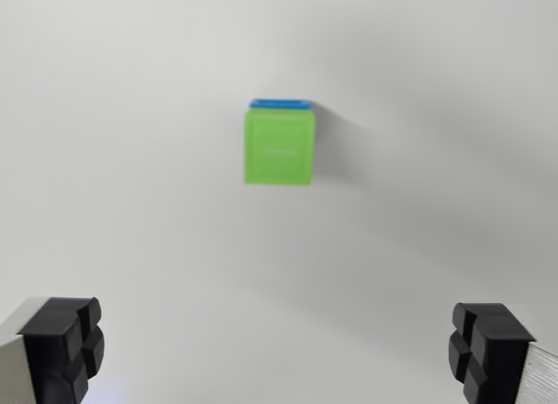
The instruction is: Stack cube
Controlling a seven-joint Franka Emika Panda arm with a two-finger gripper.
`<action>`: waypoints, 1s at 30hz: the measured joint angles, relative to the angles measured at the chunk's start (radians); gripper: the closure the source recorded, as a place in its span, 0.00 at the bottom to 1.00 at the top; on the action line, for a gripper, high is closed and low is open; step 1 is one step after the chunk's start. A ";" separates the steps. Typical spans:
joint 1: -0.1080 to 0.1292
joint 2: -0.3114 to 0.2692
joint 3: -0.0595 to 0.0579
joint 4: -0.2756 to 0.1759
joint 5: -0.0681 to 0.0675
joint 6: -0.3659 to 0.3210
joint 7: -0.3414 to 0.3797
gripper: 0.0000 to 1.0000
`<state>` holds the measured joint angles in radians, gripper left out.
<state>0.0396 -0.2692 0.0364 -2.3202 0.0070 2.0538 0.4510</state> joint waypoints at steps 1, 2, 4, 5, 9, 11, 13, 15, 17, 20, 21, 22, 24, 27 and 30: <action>0.000 -0.002 0.000 0.005 0.000 -0.007 0.000 0.00; 0.000 -0.004 0.000 0.009 0.000 -0.013 0.000 0.00; 0.000 -0.006 0.000 0.017 0.000 -0.023 0.000 0.00; 0.000 -0.008 0.000 0.020 0.000 -0.028 0.000 0.00; 0.000 -0.011 0.000 0.029 0.000 -0.041 0.000 0.00; 0.000 -0.013 0.000 0.033 0.000 -0.046 0.000 0.00; 0.000 -0.013 0.000 0.036 0.000 -0.049 0.000 0.00; 0.000 -0.013 0.000 0.037 0.000 -0.050 0.000 0.00; 0.000 -0.012 0.000 0.037 0.000 -0.050 0.000 0.00; 0.000 -0.012 0.000 0.037 0.000 -0.050 0.000 0.00; 0.000 -0.012 0.000 0.037 0.000 -0.050 0.000 0.00; 0.000 -0.012 0.000 0.037 0.000 -0.050 0.000 0.00; 0.000 -0.012 0.000 0.037 0.000 -0.050 0.000 0.00; 0.000 -0.012 0.000 0.037 0.000 -0.050 0.000 0.00; 0.000 -0.012 0.000 0.037 0.000 -0.050 0.000 0.00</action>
<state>0.0396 -0.2814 0.0364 -2.2837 0.0071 2.0037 0.4508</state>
